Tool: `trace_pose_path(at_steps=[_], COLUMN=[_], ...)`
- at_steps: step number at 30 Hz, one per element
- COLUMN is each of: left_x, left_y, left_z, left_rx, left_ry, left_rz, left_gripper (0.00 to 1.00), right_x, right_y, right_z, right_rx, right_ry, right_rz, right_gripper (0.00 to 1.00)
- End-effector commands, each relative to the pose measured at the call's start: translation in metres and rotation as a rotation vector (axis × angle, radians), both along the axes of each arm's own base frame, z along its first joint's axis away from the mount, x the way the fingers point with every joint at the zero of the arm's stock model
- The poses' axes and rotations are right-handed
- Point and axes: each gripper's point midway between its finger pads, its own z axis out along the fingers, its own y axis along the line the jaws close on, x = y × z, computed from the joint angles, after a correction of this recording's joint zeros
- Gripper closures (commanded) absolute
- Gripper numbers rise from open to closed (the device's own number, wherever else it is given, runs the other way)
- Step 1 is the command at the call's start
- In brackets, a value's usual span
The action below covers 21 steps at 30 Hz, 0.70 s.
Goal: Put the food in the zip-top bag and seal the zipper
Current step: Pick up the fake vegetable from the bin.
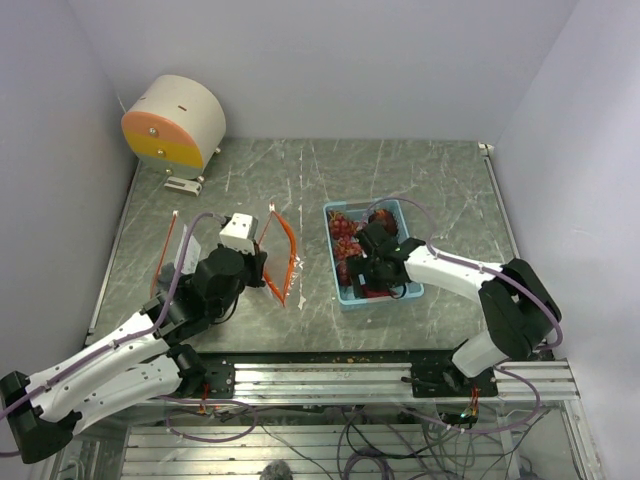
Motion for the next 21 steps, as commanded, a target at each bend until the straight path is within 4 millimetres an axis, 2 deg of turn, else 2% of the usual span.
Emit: trace_pose_path(at_steps=[1, 2, 3, 4, 8, 12, 15, 18, 21], left_x=[0.003, 0.003, 0.003, 0.004, 0.004, 0.004, 0.005, 0.007, 0.009], left_y=[0.004, 0.003, 0.002, 0.002, 0.0, 0.0, -0.002, -0.006, -0.011], left_z=[0.004, 0.004, 0.003, 0.003, 0.0, -0.003, -0.006, -0.011, -0.016], left_rx=[0.004, 0.006, 0.005, 0.006, 0.011, 0.01, 0.004, 0.012, 0.016], left_ry=[-0.013, -0.012, -0.011, -0.01, -0.004, 0.0, 0.002, 0.012, 0.022], left_rz=[0.025, 0.024, 0.022, 0.022, 0.021, 0.022, 0.019, 0.015, 0.004], left_gripper=[0.93, 0.93, 0.93, 0.93, 0.93, 0.93, 0.93, 0.93, 0.93], right_x=[-0.003, 0.002, 0.008, 0.014, 0.034, 0.043, 0.044, 0.038, 0.029], right_y=[-0.005, -0.005, -0.006, -0.007, -0.01, 0.005, 0.024, 0.05, 0.075], right_z=[-0.002, 0.002, 0.007, 0.013, 0.041, 0.08, 0.118, 0.167, 0.21], right_rx=[-0.005, -0.004, -0.004, -0.003, 0.027, 0.158, 0.324, 0.56, 0.785], right_ry=[0.031, 0.012, -0.011, -0.033, -0.127, -0.235, -0.344, -0.453, -0.53], right_rz=[0.01, 0.002, -0.009, -0.015, -0.047, -0.023, 0.018, 0.082, 0.15], right_gripper=[0.42, 0.57, 0.67, 0.72, 0.8, 0.85, 0.9, 0.98, 0.99])
